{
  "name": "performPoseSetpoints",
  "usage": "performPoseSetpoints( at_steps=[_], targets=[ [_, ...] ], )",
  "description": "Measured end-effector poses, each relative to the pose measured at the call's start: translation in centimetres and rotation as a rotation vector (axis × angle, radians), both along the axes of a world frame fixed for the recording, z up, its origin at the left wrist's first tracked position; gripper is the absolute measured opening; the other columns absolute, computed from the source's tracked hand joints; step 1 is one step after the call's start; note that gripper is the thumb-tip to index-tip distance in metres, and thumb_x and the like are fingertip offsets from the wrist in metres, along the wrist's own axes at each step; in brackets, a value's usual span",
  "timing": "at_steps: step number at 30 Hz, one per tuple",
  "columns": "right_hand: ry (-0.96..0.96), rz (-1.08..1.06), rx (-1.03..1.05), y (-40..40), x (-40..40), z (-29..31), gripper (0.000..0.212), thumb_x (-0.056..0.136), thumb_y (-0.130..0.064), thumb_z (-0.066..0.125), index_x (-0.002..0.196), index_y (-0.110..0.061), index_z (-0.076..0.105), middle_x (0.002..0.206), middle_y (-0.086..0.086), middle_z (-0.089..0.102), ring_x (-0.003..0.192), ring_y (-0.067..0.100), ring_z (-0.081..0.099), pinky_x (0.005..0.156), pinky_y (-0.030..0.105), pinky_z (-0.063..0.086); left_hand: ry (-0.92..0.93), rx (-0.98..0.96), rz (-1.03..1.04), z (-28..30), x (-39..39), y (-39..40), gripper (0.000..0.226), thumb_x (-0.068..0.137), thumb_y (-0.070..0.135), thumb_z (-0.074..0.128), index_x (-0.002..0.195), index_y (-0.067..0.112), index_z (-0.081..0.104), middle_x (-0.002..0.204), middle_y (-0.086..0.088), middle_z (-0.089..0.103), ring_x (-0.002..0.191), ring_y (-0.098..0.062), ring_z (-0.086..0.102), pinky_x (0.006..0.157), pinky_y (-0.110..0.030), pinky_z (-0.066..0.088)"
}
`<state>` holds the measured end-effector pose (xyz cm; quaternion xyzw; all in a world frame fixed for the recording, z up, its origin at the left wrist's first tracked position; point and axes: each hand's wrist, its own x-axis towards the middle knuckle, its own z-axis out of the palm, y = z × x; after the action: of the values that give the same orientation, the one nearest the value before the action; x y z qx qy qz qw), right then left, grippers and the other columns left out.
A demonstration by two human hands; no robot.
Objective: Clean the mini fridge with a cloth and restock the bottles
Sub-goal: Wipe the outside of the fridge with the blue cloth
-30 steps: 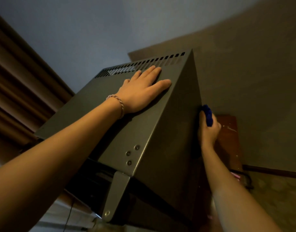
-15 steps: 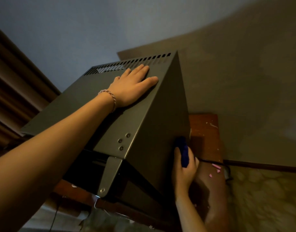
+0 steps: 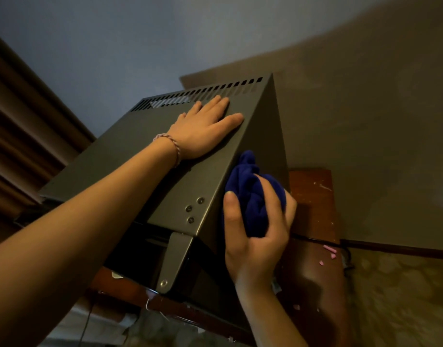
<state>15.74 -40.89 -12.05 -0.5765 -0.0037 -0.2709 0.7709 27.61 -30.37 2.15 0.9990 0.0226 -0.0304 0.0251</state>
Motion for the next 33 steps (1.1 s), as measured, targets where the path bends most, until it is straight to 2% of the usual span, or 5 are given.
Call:
performPoseSetpoints(
  at_steps=[7,19,25,28,33],
  targets=[
    [-0.051,-0.054,0.012,-0.2,6.8,1.5,0.037,0.084,-0.058,0.067,0.116,-0.039,0.059,0.121,0.003,0.054,0.113,0.021,0.058,0.099,0.044,0.049,0.006,-0.012,0.009,0.0,0.4,0.0,0.084,0.086,0.073,0.018,0.158,0.031,0.011,0.166,0.009,0.001,0.152,-0.022,-0.001,0.122,-0.051,0.004],
    [0.307,0.114,0.010,-1.6,21.3,-6.6,0.060,0.085,-0.062,0.061,0.131,-0.024,0.064,0.131,0.006,0.050,0.119,0.022,0.056,0.106,0.040,0.045,-0.001,-0.020,0.008,0.0,0.3,-0.2,0.085,0.084,0.073,0.016,0.158,0.032,0.009,0.165,0.011,0.001,0.152,-0.020,0.000,0.121,-0.053,0.003],
    [0.572,0.170,0.007,-2.5,18.1,-14.9,0.045,0.097,-0.046,0.058,0.131,-0.017,0.061,0.137,0.015,0.047,0.125,0.035,0.050,0.107,0.042,0.040,-0.008,-0.036,0.013,-0.2,0.6,-0.2,0.088,0.080,0.075,0.016,0.158,0.033,0.011,0.165,0.012,0.002,0.152,-0.019,0.001,0.121,-0.053,0.003],
    [0.609,0.188,0.049,-2.7,14.8,-16.7,0.064,0.090,-0.054,0.058,0.138,-0.012,0.056,0.140,0.016,0.044,0.127,0.035,0.049,0.111,0.048,0.038,-0.003,-0.039,0.009,-0.2,0.7,-0.1,0.088,0.080,0.075,0.017,0.157,0.033,0.011,0.165,0.012,0.003,0.152,-0.018,0.001,0.121,-0.054,0.004],
    [0.616,0.195,-0.017,-2.8,9.9,-18.0,0.040,0.100,-0.038,0.057,0.136,-0.020,0.058,0.137,0.013,0.048,0.126,0.032,0.048,0.099,0.034,0.034,-0.006,-0.040,0.016,0.0,0.6,-0.2,0.088,0.080,0.075,0.017,0.157,0.033,0.012,0.165,0.012,0.003,0.152,-0.018,0.001,0.120,-0.054,0.002]
  ],
)
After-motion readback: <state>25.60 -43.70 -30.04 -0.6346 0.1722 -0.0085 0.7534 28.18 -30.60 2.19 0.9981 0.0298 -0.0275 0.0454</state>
